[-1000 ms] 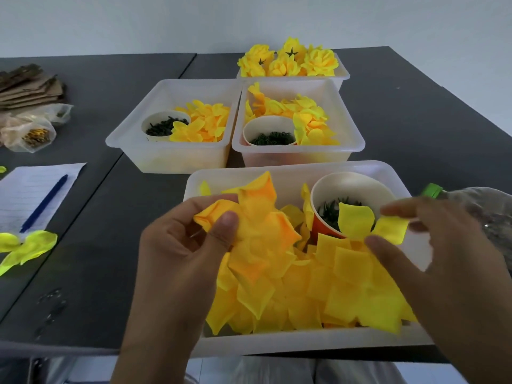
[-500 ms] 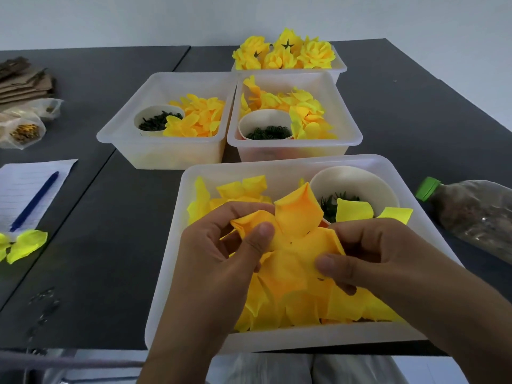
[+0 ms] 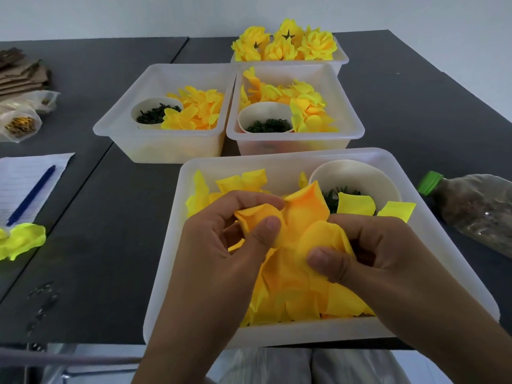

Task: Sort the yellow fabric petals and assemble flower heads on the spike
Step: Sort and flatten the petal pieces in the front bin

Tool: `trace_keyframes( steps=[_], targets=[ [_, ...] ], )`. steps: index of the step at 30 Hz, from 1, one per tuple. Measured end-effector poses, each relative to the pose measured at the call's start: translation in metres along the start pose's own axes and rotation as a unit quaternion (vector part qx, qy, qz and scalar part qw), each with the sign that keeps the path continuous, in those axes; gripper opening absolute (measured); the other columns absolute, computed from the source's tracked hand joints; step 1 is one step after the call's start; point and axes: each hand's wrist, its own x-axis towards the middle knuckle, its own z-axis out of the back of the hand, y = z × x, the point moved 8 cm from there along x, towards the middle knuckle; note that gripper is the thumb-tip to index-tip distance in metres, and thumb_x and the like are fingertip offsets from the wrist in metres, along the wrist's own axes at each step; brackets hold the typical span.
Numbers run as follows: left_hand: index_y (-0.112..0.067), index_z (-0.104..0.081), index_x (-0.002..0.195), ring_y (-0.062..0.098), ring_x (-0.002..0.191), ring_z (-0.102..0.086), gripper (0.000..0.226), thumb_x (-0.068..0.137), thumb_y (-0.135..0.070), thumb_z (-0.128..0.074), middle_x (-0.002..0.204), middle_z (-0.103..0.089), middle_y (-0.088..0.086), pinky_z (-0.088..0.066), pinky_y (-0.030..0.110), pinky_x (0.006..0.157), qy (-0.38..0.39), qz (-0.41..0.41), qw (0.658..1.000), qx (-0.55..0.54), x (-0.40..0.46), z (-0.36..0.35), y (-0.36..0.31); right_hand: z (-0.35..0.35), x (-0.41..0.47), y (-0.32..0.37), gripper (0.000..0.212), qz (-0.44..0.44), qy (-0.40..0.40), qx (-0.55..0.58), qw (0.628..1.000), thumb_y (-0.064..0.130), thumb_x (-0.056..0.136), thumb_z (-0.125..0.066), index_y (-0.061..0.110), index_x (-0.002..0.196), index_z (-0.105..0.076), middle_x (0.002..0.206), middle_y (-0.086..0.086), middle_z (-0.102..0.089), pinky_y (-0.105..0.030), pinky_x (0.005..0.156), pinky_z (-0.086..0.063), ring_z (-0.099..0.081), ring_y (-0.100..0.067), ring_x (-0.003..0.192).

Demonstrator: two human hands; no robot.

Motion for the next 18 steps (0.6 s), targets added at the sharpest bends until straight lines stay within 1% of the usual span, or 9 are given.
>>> trace_keyframes(
  steps=[2, 4, 6, 7, 9, 12, 13, 16, 18],
  targets=[
    [-0.037, -0.072, 0.094, 0.005, 0.083, -0.067, 0.020, 0.076, -0.041, -0.066, 0.092, -0.071, -0.014, -0.053, 0.017, 0.062, -0.002, -0.011, 1.000, 0.020, -0.001, -0.001, 0.000, 0.002, 0.000, 0.001, 0.052, 0.008, -0.008, -0.007, 1.000, 0.061, 0.068, -0.066, 0.012, 0.083, -0.070, 0.075, -0.012, -0.069, -0.039, 0.061, -0.058, -0.065, -0.029, 0.070],
    [-0.042, -0.065, 0.105, 0.003, 0.098, -0.064, 0.021, 0.085, -0.048, -0.065, 0.104, -0.066, -0.019, -0.055, 0.022, 0.071, -0.001, -0.041, 0.997, 0.072, -0.006, -0.005, -0.005, 0.005, 0.001, 0.000, 0.056, 0.005, -0.024, -0.011, 1.000, 0.058, 0.066, -0.067, 0.003, 0.078, -0.067, 0.072, -0.022, -0.063, -0.045, 0.057, -0.054, -0.059, -0.039, 0.067],
    [-0.046, -0.060, 0.110, 0.004, 0.115, -0.055, 0.022, 0.089, -0.050, -0.056, 0.117, -0.058, -0.022, -0.049, 0.028, 0.088, -0.004, -0.122, 0.977, 0.176, -0.013, -0.013, -0.021, 0.007, 0.002, 0.001, 0.059, 0.009, -0.039, -0.013, 0.999, 0.057, 0.065, -0.067, -0.002, 0.071, -0.062, 0.064, -0.025, -0.055, -0.037, 0.050, -0.049, -0.053, -0.036, 0.058],
    [-0.046, -0.061, 0.109, 0.007, 0.120, -0.052, 0.022, 0.089, -0.049, -0.052, 0.121, -0.056, -0.022, -0.047, 0.034, 0.091, -0.002, -0.159, 0.962, 0.220, -0.016, -0.017, -0.028, 0.007, 0.002, 0.002, 0.060, 0.014, -0.045, -0.014, 0.999, 0.058, 0.065, -0.067, -0.002, 0.069, -0.061, 0.061, -0.024, -0.052, -0.031, 0.048, -0.046, -0.050, -0.033, 0.054],
    [-0.043, -0.064, 0.105, 0.008, 0.114, -0.056, 0.024, 0.090, -0.045, -0.045, 0.114, -0.061, -0.021, -0.048, 0.040, 0.088, 0.011, -0.192, 0.950, 0.244, -0.020, -0.021, -0.034, 0.007, 0.002, 0.003, 0.064, 0.018, -0.050, -0.007, 0.999, 0.061, 0.065, -0.066, -0.002, 0.071, -0.061, 0.061, -0.024, -0.051, -0.026, 0.048, -0.044, -0.047, -0.031, 0.053],
    [-0.042, -0.067, 0.101, -0.009, 0.097, -0.060, 0.026, 0.089, -0.049, -0.045, 0.095, -0.067, -0.025, -0.048, 0.012, 0.075, 0.027, -0.175, 0.962, 0.209, -0.019, -0.016, -0.033, 0.004, 0.000, 0.000, 0.059, 0.010, -0.039, 0.015, 0.999, 0.061, 0.066, -0.065, 0.004, 0.077, -0.067, 0.066, -0.021, -0.060, -0.027, 0.054, -0.053, -0.058, -0.030, 0.060],
    [-0.043, -0.067, 0.100, -0.010, 0.096, -0.059, 0.026, 0.088, -0.052, -0.046, 0.094, -0.067, -0.027, -0.047, 0.009, 0.072, 0.034, -0.164, 0.966, 0.198, -0.019, -0.015, -0.032, 0.003, 0.000, 0.000, 0.057, 0.005, -0.034, 0.024, 0.999, 0.062, 0.066, -0.065, 0.007, 0.079, -0.069, 0.067, -0.019, -0.062, -0.027, 0.056, -0.054, -0.060, -0.026, 0.060],
    [-0.043, -0.065, 0.104, -0.001, 0.096, -0.063, 0.033, 0.079, -0.060, -0.053, 0.100, -0.068, -0.024, -0.046, 0.023, 0.074, 0.071, -0.132, 0.976, 0.157, -0.020, -0.020, -0.027, 0.001, 0.002, 0.004, 0.048, 0.003, -0.033, 0.058, 0.998, 0.066, 0.066, -0.065, 0.019, 0.071, -0.072, 0.062, -0.011, -0.063, -0.025, 0.054, -0.053, -0.058, -0.018, 0.056],
    [-0.043, -0.062, 0.107, 0.004, 0.094, -0.065, 0.041, 0.071, -0.061, -0.059, 0.101, -0.068, -0.020, -0.047, 0.025, 0.071, 0.079, -0.127, 0.978, 0.144, -0.022, -0.025, -0.026, 0.004, 0.004, 0.008, 0.046, 0.018, -0.064, 0.040, 0.997, 0.061, 0.071, -0.061, 0.018, 0.056, -0.062, 0.048, 0.003, -0.052, -0.013, 0.049, -0.045, -0.048, -0.005, 0.047]
  ],
)
